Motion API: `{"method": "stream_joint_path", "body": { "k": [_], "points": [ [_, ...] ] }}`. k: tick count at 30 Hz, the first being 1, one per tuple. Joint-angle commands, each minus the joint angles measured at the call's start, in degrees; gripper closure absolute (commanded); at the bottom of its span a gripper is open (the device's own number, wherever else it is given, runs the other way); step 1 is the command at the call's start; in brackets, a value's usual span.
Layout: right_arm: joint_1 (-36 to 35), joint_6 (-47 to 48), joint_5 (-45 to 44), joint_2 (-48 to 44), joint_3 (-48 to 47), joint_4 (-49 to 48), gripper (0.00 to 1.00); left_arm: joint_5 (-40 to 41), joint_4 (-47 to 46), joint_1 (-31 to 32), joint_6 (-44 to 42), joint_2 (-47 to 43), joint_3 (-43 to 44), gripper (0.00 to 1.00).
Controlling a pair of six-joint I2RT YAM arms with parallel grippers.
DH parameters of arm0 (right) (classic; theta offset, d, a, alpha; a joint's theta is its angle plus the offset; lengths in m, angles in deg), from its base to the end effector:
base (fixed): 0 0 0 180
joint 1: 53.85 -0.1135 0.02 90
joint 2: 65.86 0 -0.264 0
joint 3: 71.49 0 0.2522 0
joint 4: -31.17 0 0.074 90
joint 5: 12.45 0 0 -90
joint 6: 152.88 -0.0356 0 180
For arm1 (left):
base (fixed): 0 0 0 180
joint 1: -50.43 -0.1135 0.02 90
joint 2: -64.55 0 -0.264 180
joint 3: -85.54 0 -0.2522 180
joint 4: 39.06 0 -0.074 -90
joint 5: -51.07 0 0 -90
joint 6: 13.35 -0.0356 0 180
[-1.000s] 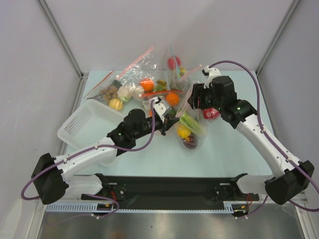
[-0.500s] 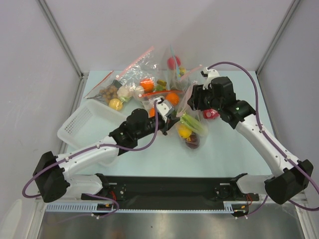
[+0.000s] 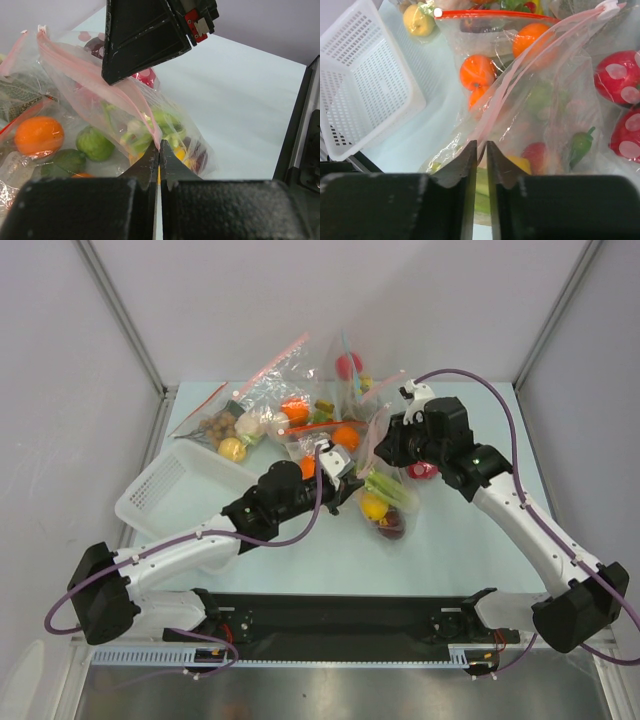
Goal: Open the zip-top bag and remove the fake food
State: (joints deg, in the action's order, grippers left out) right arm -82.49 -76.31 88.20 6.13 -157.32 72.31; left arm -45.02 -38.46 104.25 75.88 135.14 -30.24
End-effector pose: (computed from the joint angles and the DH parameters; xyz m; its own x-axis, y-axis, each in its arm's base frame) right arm 0.2427 0.1400 0.3749 -0.5344 -0.0318 -0.8446 -0.5049 0.8134 0.2888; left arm 0.1690 -0.2375 0.3212 -0.0600 0.1047 -0.9927 0.8657 0.5006 0.0005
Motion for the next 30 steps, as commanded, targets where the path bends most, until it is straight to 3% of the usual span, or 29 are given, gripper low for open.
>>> {"method": "stream_joint_path", "body": {
  "k": [1,4,7,8,11,14,24,30],
  "points": [
    [0.43,-0.89,4.37,0.09,0.62,-3.11,0.85,0.81,-1.16,0.76,-1.6,-0.45,2.01,1.0],
    [0.78,-0.98,4.64,0.35,0.97,-3.56,0.99,0.9,-1.16,0.93,-1.6,-0.36,2.01,1.0],
    [1.04,-0.46,4.29,0.09,0.88,-3.29,1.0,1.78,-0.46,0.93,-1.25,-0.36,2.1,0.95],
    [1.13,-0.19,4.29,-0.09,0.88,-3.21,1.0,2.48,-0.19,0.93,-1.16,-0.62,2.01,0.78],
    [1.31,0.6,4.02,-0.62,0.79,-3.03,1.0,4.41,0.33,0.76,-0.98,-2.2,1.32,0.46],
    [1.31,1.56,5.07,-1.14,1.14,-3.29,1.0,5.73,1.21,-0.47,0.41,-4.23,1.75,0.37],
    [1.22,3.76,6.13,-3.25,3.52,-2.24,1.0,2.93,-2.38,-14.26,18.16,-0.9,5.62,0.34],
    [1.13,4.99,6.57,-4.66,4.48,-2.15,1.0,-0.68,-2.48,-16.29,22.31,5.95,9.65,0.33]
  ]
}}
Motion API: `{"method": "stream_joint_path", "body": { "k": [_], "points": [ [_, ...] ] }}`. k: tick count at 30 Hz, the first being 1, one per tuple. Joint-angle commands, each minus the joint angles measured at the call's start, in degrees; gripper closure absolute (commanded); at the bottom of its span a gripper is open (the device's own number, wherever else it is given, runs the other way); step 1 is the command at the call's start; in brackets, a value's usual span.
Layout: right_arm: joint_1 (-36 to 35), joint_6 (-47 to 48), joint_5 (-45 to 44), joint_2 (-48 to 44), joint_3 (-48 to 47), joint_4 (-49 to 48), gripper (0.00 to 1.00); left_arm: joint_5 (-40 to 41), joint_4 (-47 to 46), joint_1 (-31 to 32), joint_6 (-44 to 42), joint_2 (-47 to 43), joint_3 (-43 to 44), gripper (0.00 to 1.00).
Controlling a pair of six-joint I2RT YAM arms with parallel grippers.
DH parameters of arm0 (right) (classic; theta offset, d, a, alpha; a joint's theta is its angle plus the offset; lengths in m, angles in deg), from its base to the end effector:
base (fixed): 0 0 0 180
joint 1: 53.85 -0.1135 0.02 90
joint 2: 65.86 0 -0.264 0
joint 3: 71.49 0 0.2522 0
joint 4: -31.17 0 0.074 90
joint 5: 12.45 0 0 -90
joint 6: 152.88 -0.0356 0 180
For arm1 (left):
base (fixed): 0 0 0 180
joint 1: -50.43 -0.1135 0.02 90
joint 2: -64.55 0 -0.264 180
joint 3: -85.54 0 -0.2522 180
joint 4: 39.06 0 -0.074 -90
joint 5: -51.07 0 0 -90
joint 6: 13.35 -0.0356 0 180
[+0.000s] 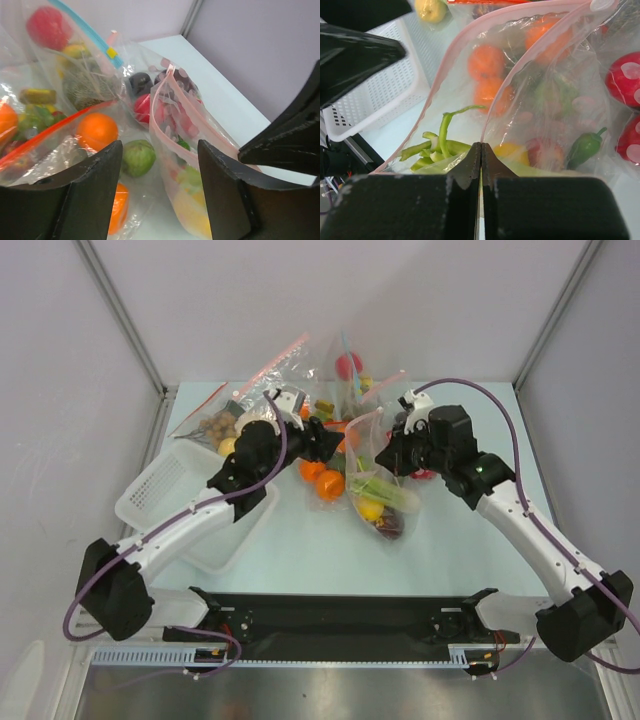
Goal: Open the zip-top bag and remove the fake food
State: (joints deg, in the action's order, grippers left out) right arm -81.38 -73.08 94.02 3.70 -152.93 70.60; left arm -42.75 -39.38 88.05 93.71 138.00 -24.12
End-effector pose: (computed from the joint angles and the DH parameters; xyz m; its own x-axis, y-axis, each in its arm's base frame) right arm 0.2352 0.1340 0.3628 -0.5216 -0.0804 -0.8494 -0.5830 0.7605 0.2861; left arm 0.2409 -0.1887 0.3475 -0.2310 -0.1915 -0.9539 0.6213 0.7254 -0.2961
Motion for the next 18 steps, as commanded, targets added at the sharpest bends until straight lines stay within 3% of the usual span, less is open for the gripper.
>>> {"method": "stream_joint_path", "body": {
  "k": [1,9,12,13,14,16,18],
  "points": [
    [0.02,1.93,0.93,-2.5,0.09,-0.45,1.0,-3.48,-1.56,-0.1,5.08,3.89,4.5,0.32],
    [-0.16,2.81,1.73,-2.94,0.88,-0.18,1.0,-8.93,-5.16,-0.1,8.87,8.55,5.12,0.32],
    [-0.24,2.99,0.94,-3.29,0.88,-0.53,1.0,-10.94,-4.37,-0.19,8.43,9.52,5.47,0.53],
    [-0.16,2.9,0.59,-3.2,0.36,-0.45,1.0,-11.56,-3.94,-0.27,8.43,9.34,5.3,0.78],
    [-0.16,2.9,-0.03,-2.94,0.01,-0.27,1.0,-11.65,-3.67,-0.36,8.43,8.99,5.04,0.87],
    [-0.24,2.99,-0.65,-3.03,-0.61,-0.18,1.0,-11.13,-3.14,-0.54,7.73,8.03,3.9,1.0],
    [-0.24,3.34,-1.96,-3.2,-1.4,-0.27,1.0,-9.73,-1.91,-0.97,6.68,6.27,2.32,1.0]
  ]
}}
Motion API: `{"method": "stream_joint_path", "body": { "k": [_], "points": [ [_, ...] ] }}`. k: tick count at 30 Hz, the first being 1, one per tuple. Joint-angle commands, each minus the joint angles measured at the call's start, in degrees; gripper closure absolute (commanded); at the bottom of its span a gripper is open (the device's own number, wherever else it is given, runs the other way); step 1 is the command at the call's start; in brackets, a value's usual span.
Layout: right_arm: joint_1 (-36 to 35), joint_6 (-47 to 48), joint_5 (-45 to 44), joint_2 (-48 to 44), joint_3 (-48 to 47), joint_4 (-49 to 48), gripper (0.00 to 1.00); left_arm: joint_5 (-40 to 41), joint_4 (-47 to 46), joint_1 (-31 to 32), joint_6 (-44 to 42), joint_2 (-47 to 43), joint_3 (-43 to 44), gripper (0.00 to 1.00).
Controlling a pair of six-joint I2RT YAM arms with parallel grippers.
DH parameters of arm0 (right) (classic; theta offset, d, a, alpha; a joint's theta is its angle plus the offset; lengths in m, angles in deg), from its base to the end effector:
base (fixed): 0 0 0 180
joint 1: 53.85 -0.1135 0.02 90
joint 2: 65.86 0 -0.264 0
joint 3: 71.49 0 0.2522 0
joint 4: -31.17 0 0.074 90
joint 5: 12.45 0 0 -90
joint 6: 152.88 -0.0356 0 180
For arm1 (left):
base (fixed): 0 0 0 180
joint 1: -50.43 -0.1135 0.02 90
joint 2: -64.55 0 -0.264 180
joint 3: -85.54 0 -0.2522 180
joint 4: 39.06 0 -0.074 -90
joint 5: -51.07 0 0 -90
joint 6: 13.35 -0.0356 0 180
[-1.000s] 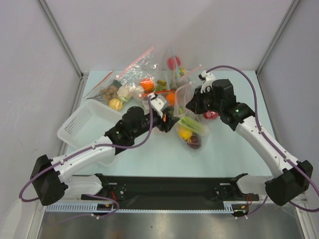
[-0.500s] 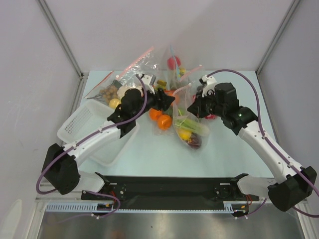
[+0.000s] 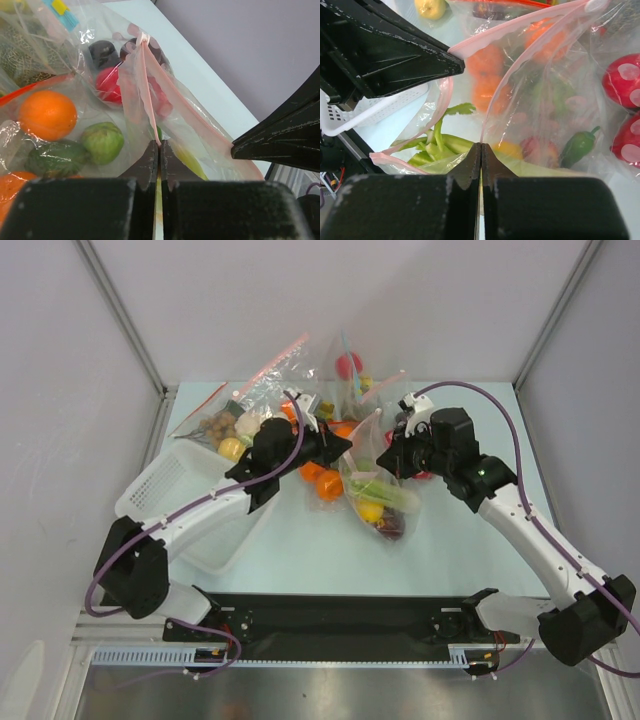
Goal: Open the zip-top bag and remove the fake food
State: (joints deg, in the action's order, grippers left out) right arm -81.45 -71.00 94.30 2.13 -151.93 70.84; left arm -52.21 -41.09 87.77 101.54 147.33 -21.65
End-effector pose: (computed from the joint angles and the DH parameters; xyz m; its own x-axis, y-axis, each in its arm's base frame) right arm 0.2287 0.1311 0.3632 -0.4960 -0.1067 -0.8617 -0.6068 0.7525 0.2561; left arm 0.2676 -0.2144 0.3167 -0.4242 -0.1916 -0.8851 0.6533 0.6120 -0.4456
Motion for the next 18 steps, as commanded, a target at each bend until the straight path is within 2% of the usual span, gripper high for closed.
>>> {"method": "stream_joint_path", "body": {
  "k": [1,11,18],
  "points": [
    [-0.18,1.44,-2.69,-1.72,-2.76,-0.42,1.0,0.35,0.4,-0.87,-1.5,-3.68,-0.68,1.0],
    [-2.9,3.29,-8.84,-4.26,-5.66,1.6,1.0,7.56,4.72,-1.92,-4.14,-9.13,-7.98,0.99],
    [-6.15,3.46,-8.84,-5.23,-5.05,1.42,1.0,7.83,3.05,-1.48,-4.14,-11.94,-13.77,1.0]
  ]
}}
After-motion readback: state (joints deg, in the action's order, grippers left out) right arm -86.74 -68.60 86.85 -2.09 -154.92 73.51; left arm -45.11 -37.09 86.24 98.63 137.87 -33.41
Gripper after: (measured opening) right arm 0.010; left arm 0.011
